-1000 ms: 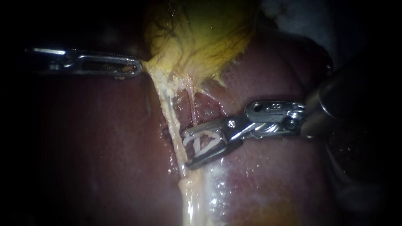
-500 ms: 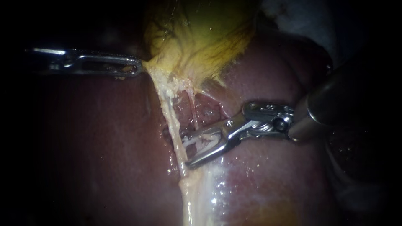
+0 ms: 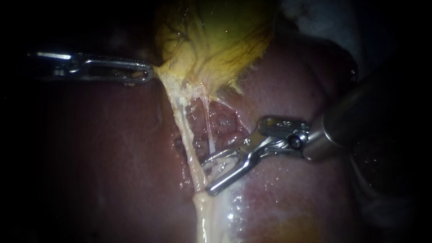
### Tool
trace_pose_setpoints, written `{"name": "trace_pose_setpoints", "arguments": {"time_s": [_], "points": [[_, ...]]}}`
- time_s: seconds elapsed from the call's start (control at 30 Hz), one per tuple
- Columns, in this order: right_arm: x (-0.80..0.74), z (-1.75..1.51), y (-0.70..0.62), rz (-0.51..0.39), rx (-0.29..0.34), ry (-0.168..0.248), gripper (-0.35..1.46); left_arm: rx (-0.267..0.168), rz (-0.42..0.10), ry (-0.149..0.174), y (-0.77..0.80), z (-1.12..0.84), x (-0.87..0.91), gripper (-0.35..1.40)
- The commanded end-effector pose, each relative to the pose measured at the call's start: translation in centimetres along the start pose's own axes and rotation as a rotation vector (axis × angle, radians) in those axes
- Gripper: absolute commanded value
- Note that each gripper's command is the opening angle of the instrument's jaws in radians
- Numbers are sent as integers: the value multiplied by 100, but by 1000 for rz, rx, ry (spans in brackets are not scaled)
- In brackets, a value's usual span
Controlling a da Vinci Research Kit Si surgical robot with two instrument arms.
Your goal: Clipping first clip left tube
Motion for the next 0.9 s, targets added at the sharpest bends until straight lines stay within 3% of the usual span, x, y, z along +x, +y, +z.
{"name": "trace_pose_setpoints", "arguments": {"time_s": [0.03, 0.13, 0.4, 0.9], "points": [[1, 2, 0, 0, 6, 11, 52, 0, 0, 0, 0, 0, 0, -35], [2, 9, -2, -2, 32, 47, 52, 0, 0, 0, 0, 0, 0, -35], [6, 33, -10, 2, 56, 79, 51, 0, 0, 0, 0, 0, 0, -35], [17, 45, -41, -35, 109, 48, 46, 0, 0, 0, 0, -1, 0, -35]]}}
